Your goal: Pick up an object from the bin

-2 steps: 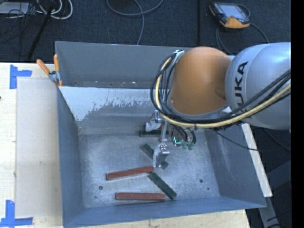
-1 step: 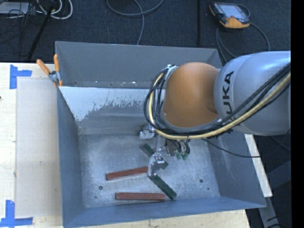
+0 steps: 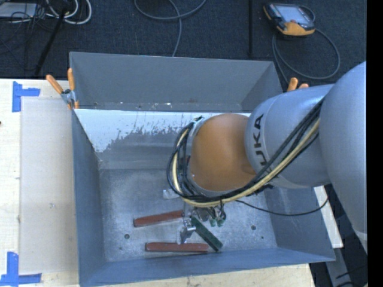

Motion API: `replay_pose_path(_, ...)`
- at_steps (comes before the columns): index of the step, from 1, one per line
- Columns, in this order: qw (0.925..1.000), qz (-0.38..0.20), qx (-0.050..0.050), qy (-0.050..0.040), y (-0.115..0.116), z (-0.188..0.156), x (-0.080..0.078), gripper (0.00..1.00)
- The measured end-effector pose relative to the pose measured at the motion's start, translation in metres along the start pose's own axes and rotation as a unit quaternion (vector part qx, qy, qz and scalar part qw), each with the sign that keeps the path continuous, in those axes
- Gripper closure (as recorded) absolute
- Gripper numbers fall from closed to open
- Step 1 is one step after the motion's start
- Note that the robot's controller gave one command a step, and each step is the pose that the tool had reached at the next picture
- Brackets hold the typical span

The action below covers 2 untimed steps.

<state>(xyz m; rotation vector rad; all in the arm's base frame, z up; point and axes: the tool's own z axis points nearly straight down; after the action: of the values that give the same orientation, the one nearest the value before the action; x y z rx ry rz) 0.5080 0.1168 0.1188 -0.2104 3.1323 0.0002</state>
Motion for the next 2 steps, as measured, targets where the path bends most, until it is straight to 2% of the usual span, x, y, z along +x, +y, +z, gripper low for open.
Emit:
replay_pose_path(1, 0.9989, 0.047, -0.002, -0.0041, -0.0307, 0.0424, -0.0624, 1.0)
replay_pose_path(2, 0.9989, 0.047, -0.002, -0.0041, -0.0307, 0.0424, -0.0624, 1.0)
